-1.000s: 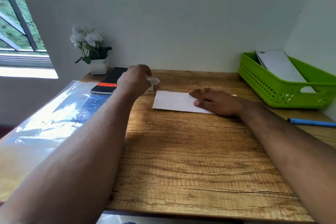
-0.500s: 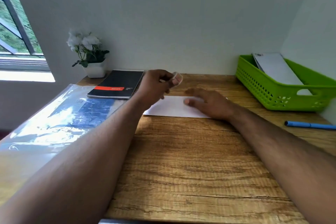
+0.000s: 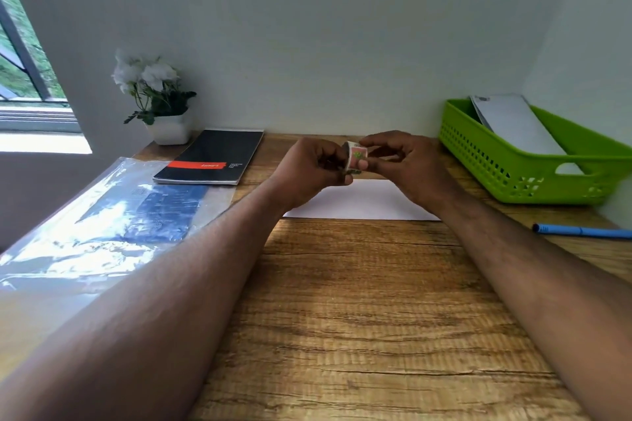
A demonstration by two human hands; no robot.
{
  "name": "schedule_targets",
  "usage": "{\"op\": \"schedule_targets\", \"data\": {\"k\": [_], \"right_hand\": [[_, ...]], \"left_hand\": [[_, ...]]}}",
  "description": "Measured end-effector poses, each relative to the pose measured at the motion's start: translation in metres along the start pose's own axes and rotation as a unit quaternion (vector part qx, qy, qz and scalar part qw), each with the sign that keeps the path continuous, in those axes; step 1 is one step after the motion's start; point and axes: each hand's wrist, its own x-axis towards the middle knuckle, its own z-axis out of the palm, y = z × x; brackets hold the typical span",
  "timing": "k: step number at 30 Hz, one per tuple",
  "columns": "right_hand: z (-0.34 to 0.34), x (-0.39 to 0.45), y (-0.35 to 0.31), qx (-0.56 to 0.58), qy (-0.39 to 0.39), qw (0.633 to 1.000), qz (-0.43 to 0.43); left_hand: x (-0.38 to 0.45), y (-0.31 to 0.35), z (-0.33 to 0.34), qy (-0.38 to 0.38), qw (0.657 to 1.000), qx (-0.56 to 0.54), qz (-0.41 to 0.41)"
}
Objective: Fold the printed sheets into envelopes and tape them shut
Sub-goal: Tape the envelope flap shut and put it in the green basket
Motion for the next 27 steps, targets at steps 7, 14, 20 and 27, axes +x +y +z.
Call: {"op": "schedule_targets", "data": {"k": [7,14,20,27], "right_hand": [[0.002,0.002,0.000,-0.003,0.039,0.999,-0.017],[0.004,0.001,-0.003,-0.009,0.050,0.998,-0.024],[0.002,0.001,-0.008,0.030,0.040,0.998,-0.028],[-0.026,0.006,-0.013,0.068,-0.021,0.997,0.020]], "left_hand": [[0.001,-0.003,0.001,0.030,0.999,0.020,0.004],[0.001,0.003,-0.001,0.067,0.997,-0.010,-0.035],[0.005,-0.003,-0.010,0.153,0.984,0.039,-0.078],[0.006,-0.023,-0.039,0.162,0.943,0.278,-0.092]]}}
